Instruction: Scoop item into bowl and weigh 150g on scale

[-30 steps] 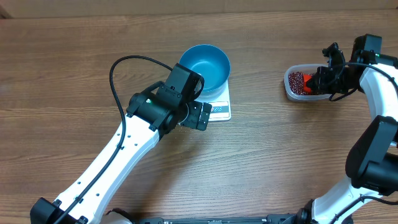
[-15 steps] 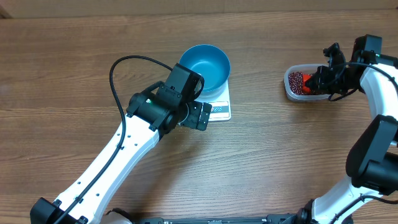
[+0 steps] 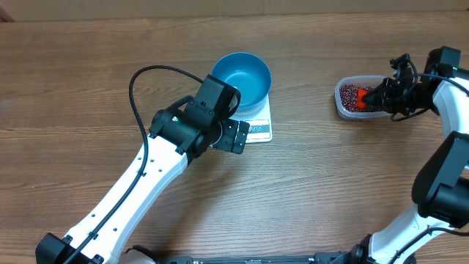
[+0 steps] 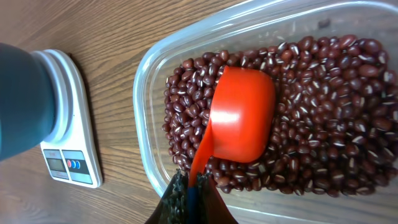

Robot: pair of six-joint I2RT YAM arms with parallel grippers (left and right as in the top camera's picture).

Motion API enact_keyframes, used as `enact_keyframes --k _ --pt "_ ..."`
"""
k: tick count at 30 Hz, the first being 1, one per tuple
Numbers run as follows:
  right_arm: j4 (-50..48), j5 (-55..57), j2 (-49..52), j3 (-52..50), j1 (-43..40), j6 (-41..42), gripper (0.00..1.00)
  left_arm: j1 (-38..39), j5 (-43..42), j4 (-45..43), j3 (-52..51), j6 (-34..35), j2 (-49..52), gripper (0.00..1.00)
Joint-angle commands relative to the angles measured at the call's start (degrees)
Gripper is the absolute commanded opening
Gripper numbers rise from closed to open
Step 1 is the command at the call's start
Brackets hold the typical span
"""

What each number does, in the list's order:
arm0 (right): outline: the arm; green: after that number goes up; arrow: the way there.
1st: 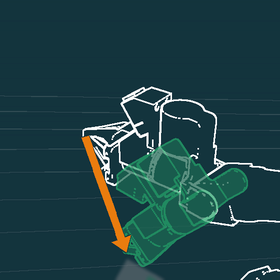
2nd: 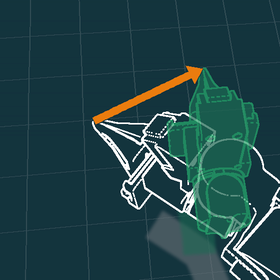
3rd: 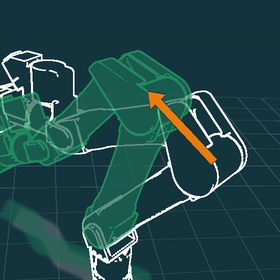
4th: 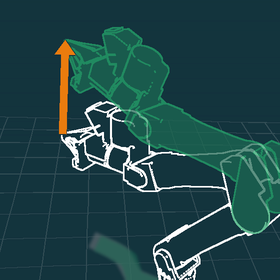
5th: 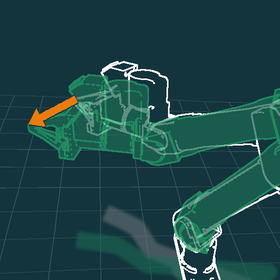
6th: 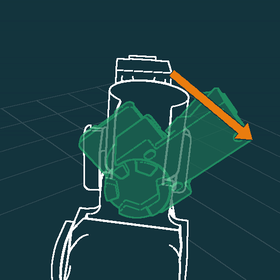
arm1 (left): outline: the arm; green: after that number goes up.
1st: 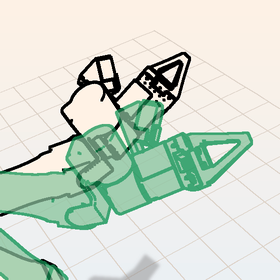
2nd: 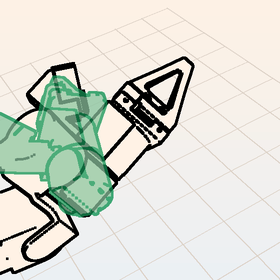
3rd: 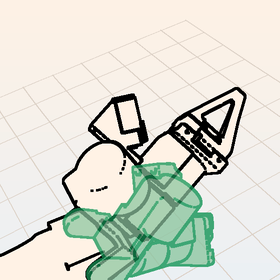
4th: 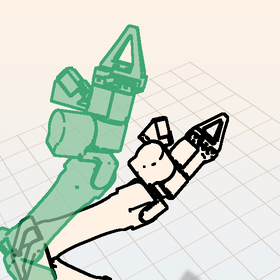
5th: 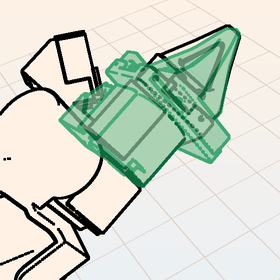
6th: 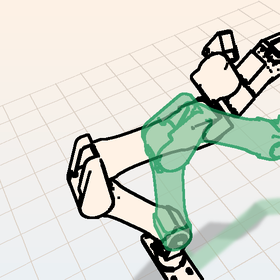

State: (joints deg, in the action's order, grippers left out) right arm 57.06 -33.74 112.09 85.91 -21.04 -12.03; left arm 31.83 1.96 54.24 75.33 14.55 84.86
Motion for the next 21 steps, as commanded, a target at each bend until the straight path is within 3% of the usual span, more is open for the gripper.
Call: enact_keyframes --k 1,12,21 --pt "0.72 -4.98 2.47 -0.15 0.33 0.2 0.04 -0.04 0.57 -0.09 -0.35 -0.83 -0.48 0.99" --pt "1.49 -5.79 2.84 -0.13 -2.78 0.2 0.04 -0.04 0.57 -0.11 -0.35 -0.83 -0.48 1.0" --pt "4.61 -14.16 2.84 -0.13 -9.03 -4.57 0.03 -0.04 0.57 -0.11 -0.35 -0.83 -0.48 0.99"
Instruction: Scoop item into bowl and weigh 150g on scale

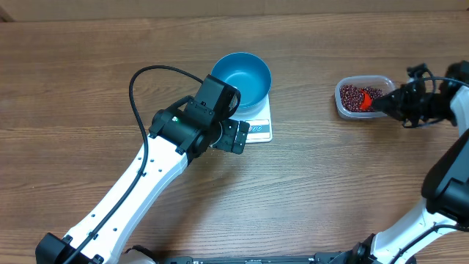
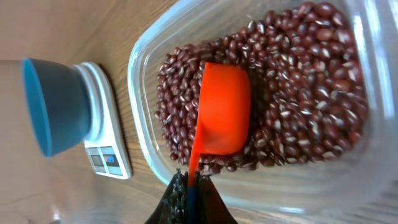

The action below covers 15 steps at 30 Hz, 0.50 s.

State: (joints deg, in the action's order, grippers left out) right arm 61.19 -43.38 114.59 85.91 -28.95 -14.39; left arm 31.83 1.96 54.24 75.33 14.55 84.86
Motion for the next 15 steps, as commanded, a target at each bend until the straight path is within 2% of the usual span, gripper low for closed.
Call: enact_keyframes --k 1,15 --pt "0.57 -4.52 0.35 -0.15 -1.46 -2.19 0.04 -0.04 0.57 -0.09 -0.35 -0.83 -0.48 0.99" --pt "-2.38 -9.33 0.46 -3.32 -1.9 -2.21 0.04 -0.04 0.55 -0.09 -0.35 -0.83 -0.48 0.99"
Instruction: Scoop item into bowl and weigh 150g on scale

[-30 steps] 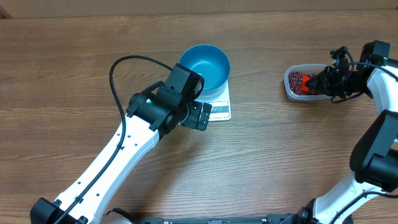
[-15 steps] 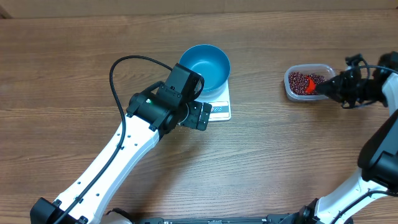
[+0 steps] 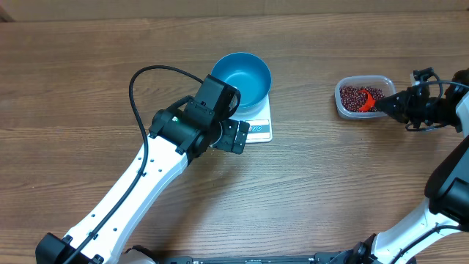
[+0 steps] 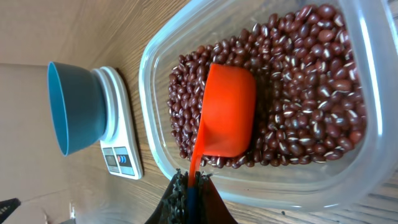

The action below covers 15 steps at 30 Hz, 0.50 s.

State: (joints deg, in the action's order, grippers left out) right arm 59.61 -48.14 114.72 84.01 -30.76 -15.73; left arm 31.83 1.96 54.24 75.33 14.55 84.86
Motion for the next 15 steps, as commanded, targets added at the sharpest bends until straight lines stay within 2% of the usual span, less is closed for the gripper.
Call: enact_keyframes --k 1,15 --pt "-1.33 -5.46 0.33 -1.86 -0.17 -0.87 0.04 -0.04 0.57 -0.11 -0.35 -0.83 -0.48 0.99" --pt "-3.82 -8.26 0.39 -3.39 -0.17 -0.7 0.04 -0.04 0.57 -0.09 -0.35 -0.83 -0.48 1.0"
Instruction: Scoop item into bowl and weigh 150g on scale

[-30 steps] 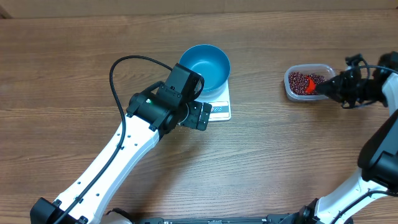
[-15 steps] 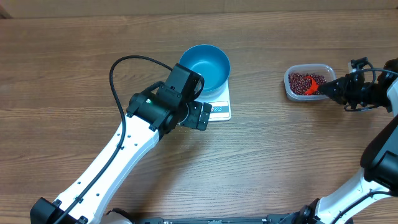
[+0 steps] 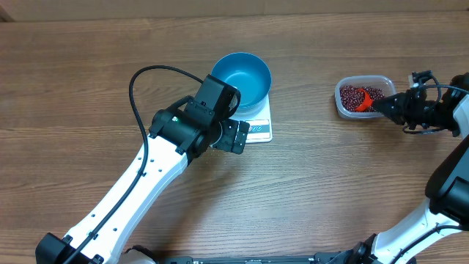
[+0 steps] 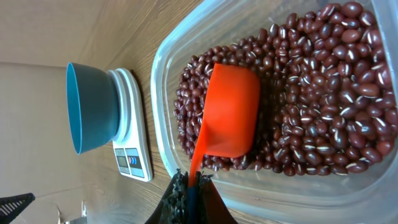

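My right gripper (image 4: 189, 180) is shut on the handle of an orange scoop (image 4: 231, 111), whose cup lies among red beans in a clear plastic tub (image 4: 163, 118). In the overhead view the right gripper (image 3: 384, 107) sits at the tub's right side (image 3: 344, 110), with the orange scoop (image 3: 365, 103) over the beans. A blue bowl (image 3: 242, 78) stands empty on a white scale (image 3: 258, 130), also seen in the right wrist view as blue bowl (image 4: 90, 106) on the scale (image 4: 134, 140). My left gripper (image 3: 236, 137) rests at the scale's front left; its jaws stand apart.
The wooden table (image 3: 330, 191) carries only the scale, bowl and bean tub. The left arm (image 3: 139, 183) stretches from the bottom left toward the scale, with a black cable (image 3: 139, 81) looping above it.
The right gripper with the scoop has shifted slightly; the tub and bowl sit a little further right in the wrist view. The scoop stays in the beans. The left arm is unchanged.
At first the right gripper held the scoop, cup down, on the beans with the wrist above the tub. Then the arm stood further right and the scoop was tilted on its side in the beans. It remains so now. The left arm stayed still throughout.
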Robot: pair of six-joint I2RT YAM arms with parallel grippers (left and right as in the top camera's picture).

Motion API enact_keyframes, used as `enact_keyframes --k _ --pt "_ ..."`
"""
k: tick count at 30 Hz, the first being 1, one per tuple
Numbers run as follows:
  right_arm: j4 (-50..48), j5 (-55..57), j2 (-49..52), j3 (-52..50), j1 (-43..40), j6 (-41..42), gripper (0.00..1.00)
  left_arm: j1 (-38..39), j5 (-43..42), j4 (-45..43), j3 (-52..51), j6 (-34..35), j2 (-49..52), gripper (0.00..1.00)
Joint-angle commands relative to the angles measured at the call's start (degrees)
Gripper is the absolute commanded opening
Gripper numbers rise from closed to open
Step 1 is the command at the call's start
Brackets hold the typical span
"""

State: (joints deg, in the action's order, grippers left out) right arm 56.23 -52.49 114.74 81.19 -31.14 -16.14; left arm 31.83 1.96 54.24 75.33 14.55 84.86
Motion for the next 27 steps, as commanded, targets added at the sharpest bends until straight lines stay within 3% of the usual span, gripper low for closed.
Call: enact_keyframes --k 1,14,27 --pt "-0.63 -4.09 0.37 -0.57 0.2 -0.15 0.04 -0.04 0.55 -0.09 -0.35 -0.83 -0.48 0.99" --pt "0.22 -4.33 0.37 -0.57 -2.14 1.09 0.04 -0.04 0.57 -0.11 -0.35 -0.83 -0.48 0.99" --pt "1.31 -12.37 0.37 -0.57 -5.75 0.87 0.04 -0.04 0.57 -0.09 -0.35 -0.83 -0.48 1.0"
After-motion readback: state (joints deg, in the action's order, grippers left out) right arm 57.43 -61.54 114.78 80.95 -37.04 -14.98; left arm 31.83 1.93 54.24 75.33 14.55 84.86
